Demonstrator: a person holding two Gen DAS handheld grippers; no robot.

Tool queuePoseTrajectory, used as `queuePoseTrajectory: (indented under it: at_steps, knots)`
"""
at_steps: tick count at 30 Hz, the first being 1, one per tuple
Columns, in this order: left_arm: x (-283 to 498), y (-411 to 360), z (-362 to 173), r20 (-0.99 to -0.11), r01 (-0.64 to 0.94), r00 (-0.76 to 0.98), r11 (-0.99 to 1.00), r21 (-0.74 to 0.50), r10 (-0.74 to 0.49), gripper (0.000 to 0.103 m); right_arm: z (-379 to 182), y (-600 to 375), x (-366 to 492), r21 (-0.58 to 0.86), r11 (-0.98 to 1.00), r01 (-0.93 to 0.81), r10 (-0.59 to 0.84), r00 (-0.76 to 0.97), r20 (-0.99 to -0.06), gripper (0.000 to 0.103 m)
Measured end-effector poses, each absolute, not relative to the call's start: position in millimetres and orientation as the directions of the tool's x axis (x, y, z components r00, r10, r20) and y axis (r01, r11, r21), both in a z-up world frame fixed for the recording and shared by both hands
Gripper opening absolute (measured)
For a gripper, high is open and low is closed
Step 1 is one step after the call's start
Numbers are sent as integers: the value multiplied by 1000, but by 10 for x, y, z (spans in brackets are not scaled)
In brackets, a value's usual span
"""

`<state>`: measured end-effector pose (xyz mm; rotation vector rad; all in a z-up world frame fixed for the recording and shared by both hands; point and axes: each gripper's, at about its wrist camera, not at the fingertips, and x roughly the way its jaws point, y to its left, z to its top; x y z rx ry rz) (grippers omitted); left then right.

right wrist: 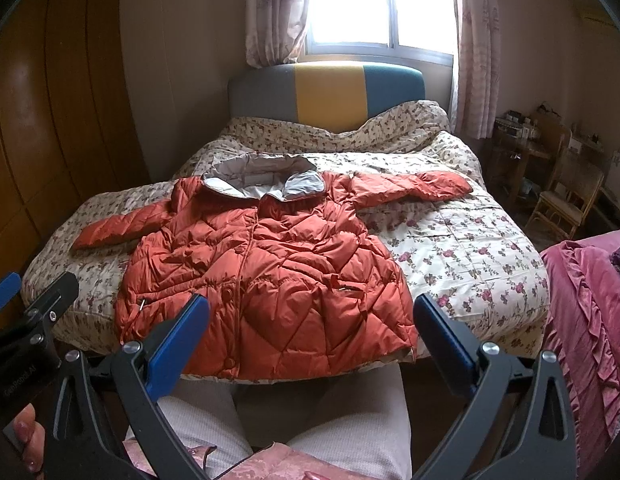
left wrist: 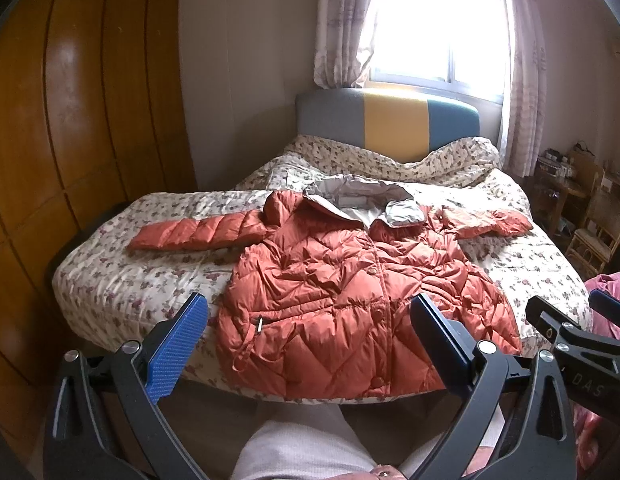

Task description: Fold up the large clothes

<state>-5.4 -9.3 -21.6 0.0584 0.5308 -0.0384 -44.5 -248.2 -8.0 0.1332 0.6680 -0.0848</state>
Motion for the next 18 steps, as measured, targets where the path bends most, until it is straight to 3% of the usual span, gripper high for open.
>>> queuePoseTrajectory:
  at_steps: [18]
  knots:
    - [-25, -82, -198, -512, 52, 859, 998, 42, -23, 100, -108, -2473, -441, 97, 988, 121, -33, 775, -631, 101]
